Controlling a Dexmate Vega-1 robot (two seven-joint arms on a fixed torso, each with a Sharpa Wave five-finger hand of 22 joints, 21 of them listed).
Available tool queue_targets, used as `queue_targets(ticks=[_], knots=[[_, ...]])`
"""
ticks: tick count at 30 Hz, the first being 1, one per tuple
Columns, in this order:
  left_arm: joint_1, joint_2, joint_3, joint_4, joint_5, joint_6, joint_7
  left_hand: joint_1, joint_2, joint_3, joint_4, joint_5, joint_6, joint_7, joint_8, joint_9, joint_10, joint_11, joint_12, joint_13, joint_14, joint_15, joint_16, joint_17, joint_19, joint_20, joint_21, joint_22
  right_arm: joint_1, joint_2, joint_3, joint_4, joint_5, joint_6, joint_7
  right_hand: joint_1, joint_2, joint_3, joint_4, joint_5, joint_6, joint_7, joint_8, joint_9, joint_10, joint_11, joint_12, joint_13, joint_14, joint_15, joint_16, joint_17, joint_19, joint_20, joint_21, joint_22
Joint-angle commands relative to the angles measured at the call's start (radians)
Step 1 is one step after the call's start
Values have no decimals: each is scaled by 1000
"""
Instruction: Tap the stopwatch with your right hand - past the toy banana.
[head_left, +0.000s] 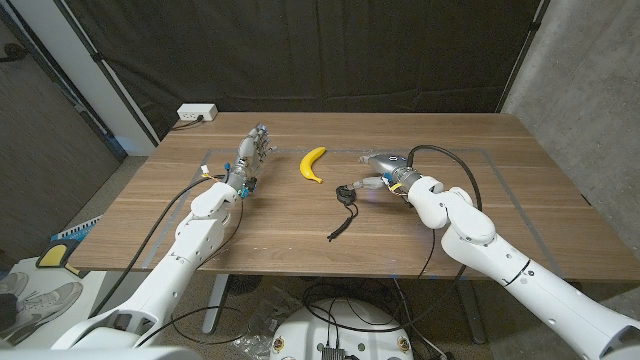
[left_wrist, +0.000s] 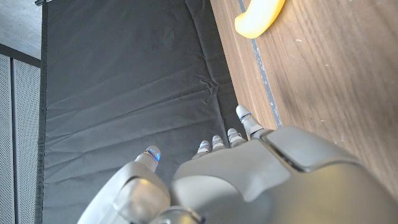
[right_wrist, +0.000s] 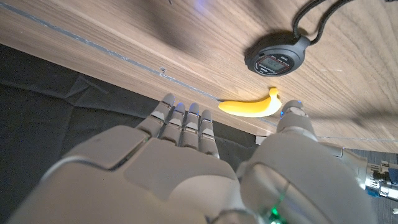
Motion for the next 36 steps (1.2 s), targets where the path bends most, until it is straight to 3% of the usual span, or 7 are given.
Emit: queue_targets(ticks=[1, 7, 17, 22, 29, 36], knots=[[4, 3, -1, -9, 1, 7, 5, -1, 60, -6, -1, 6, -132, 4, 2, 6, -136, 5, 2, 3, -136, -20, 0, 2, -149, 1, -5, 4, 10, 13, -8, 24, -22, 21, 55, 20, 2, 6, -3, 8, -2, -3, 0, -1, 1, -5, 4, 3, 9, -1, 2, 4, 3, -1, -1, 0], [2, 3, -1, -8, 3, 8, 7, -1, 60, -7, 0, 6, -132, 4, 2, 6, -137, 4, 1, 3, -137, -20, 0, 2, -148, 2, -6, 4, 15, 18, -6, 38, -20, 31, 62, 32, 9, 9, 0, 12, -5, -7, -3, 0, -5, -4, 0, 3, 5, 1, 0, 6, -1, -3, -5, 0], [-3, 0, 1, 1, 5, 6, 9, -1, 60, -8, 0, 7, -130, -1, 3, 6, -138, 4, 1, 3, -137, -20, 0, 2, -148, 4, -7, 4, 35, 17, -13, 54, -16, 52, 101, 54, 16, 13, 6, 22, 34, -21, 7, 1, 39, -19, 13, 5, 41, -15, 10, 10, 8, -4, -7, 0], [-2, -2, -1, 3, 3, 8, 11, -1, 61, -9, 0, 7, -138, 17, -1, 6, -138, 2, 1, 3, -138, -19, -1, 2, -148, 4, -9, 4, 47, 16, -22, 56, -24, 54, 132, 77, 27, 21, 5, 29, 23, -18, -1, 1, 29, -18, 6, 6, 21, -3, 0, 12, -2, 3, -14, 0], [-1, -1, -2, 1, 5, 7, 14, -1, 61, -10, 0, 8, -140, 19, -1, 6, -142, 4, 0, 3, -140, -20, -1, 2, -149, 3, -11, 4, 81, 25, -43, 64, -38, 39, 223, 63, 20, 8, 21, 30, -7, -13, -18, 1, -7, -9, -12, 7, -15, 18, -10, 18, -27, 11, -28, 1], [-2, 0, -3, 1, 6, 11, 15, -1, 62, -11, 0, 8, -142, 18, -1, 6, -144, 5, 0, 4, -142, -17, -2, 2, -149, 4, -13, 4, 91, 34, -55, 66, -46, 37, 257, 48, 15, -2, 29, 29, -2, -12, -18, 1, -5, -5, -12, 8, -22, 21, -10, 20, -30, 12, -31, 1]])
